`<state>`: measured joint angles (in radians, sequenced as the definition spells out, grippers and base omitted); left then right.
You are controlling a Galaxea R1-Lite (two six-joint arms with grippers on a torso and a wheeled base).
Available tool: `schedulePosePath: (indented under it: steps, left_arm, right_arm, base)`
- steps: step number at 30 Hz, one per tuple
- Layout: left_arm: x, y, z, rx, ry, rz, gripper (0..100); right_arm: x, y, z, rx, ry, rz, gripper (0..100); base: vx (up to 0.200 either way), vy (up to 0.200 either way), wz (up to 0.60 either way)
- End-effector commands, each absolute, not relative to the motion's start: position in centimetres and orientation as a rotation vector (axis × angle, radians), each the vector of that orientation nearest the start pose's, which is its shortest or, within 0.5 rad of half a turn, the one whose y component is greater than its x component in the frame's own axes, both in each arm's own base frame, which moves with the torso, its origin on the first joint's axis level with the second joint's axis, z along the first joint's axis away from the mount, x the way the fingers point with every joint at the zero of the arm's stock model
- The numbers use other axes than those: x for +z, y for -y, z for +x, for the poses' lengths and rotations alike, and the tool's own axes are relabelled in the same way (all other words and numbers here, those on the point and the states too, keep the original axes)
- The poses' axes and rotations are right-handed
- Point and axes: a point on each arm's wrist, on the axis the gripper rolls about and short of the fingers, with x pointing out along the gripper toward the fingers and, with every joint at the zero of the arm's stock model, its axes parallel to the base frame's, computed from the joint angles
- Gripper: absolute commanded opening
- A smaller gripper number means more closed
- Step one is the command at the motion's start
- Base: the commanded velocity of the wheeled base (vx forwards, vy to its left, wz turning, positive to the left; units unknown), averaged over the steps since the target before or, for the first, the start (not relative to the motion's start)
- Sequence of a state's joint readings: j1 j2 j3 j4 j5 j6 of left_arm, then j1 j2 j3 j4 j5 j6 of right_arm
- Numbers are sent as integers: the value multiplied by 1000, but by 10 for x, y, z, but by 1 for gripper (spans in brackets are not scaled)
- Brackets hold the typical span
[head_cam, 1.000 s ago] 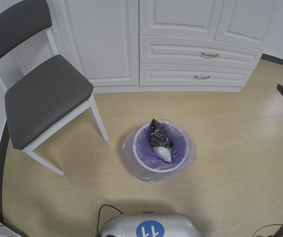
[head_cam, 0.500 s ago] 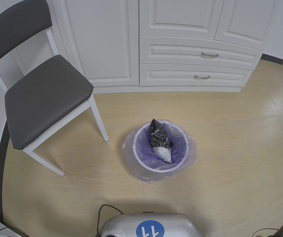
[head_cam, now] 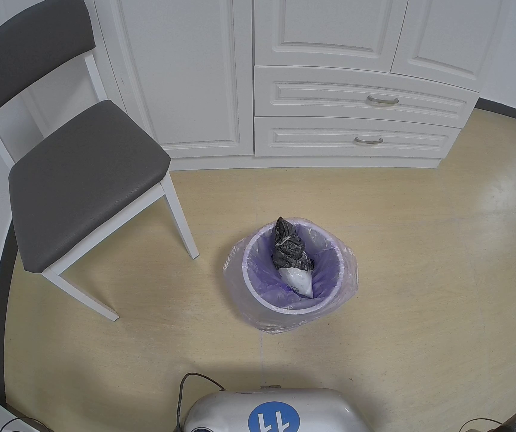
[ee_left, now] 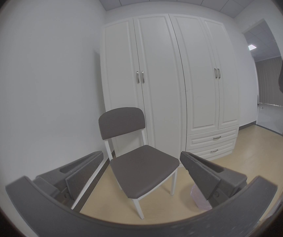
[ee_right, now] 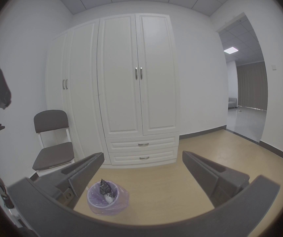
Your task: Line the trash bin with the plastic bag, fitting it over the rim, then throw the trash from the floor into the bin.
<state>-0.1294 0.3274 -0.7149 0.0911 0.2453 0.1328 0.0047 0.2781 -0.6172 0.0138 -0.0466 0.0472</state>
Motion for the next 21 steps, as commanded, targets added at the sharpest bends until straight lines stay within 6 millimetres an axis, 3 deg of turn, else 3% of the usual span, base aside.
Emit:
schedulePosePath:
  steps: [1, 8, 14, 21]
  left_arm:
    - [247, -12, -81, 172, 335, 53, 100]
    - [229, -11, -98, 192, 329, 24, 100]
    - [218, -9, -101, 192, 320, 22, 100]
    - [185, -3, -92, 137, 270, 24, 100]
  right_arm:
    - [226, -3, -82, -38, 418, 44, 100]
    - [199, -1, -94, 31, 438, 73, 100]
    - [190, 0, -88, 44, 405, 147, 100]
    - [172, 0, -73, 28, 326, 142, 100]
  base:
    - [0, 0, 0]
    - [0, 0, 0]
    - [0, 0, 0]
    - [0, 0, 0]
